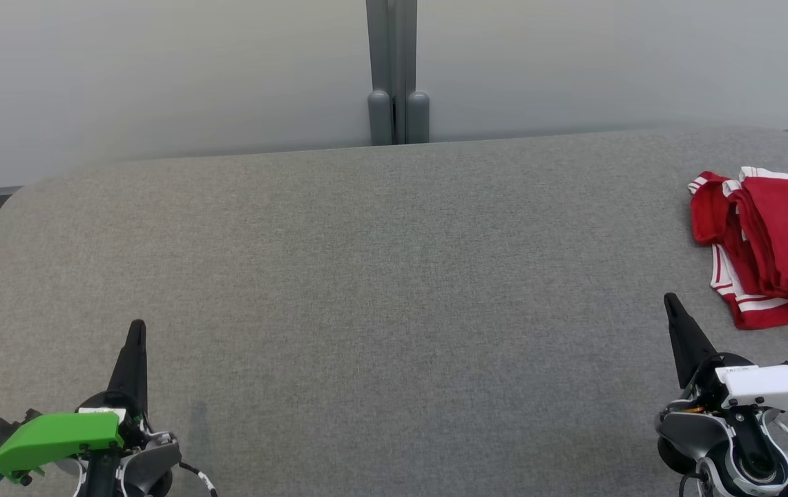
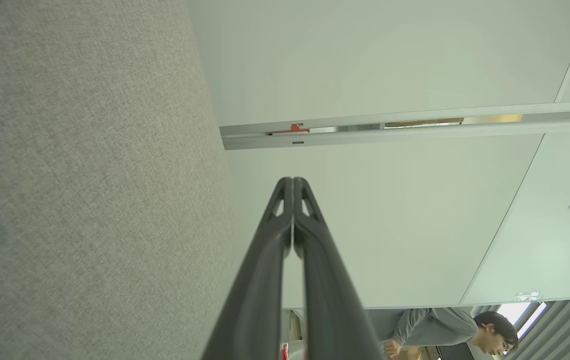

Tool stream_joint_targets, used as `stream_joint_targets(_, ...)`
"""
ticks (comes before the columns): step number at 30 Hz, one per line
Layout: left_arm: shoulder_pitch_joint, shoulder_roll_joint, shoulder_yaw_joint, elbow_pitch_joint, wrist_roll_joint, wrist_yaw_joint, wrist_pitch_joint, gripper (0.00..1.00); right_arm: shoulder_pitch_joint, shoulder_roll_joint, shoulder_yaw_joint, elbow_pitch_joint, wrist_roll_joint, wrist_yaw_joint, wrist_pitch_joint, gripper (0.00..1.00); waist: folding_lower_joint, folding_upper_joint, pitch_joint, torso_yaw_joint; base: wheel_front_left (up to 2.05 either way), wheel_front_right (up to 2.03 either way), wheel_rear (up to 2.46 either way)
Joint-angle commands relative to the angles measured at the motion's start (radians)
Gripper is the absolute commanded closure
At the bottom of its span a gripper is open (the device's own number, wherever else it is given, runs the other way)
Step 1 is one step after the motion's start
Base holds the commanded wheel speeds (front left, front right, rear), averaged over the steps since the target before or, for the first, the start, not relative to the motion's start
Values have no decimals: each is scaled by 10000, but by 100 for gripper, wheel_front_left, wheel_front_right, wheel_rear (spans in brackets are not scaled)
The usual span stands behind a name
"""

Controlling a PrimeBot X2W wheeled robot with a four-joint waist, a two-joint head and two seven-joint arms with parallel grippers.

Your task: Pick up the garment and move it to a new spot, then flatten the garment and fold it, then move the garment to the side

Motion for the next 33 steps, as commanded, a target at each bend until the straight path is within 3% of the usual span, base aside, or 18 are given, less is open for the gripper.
stream_joint_targets(1, -214, 27, 80, 41, -196, -89, 71, 100, -159, 6, -49, 20, 185, 0, 87, 100, 0, 0, 18, 8, 0, 0, 0)
stream_joint_targets(33, -263, -81, 229, 64, -170, -109, 202, 100, -143, 19, -72, 24, 305, 0, 121, 100, 0, 0, 46, 18, 0, 0, 0)
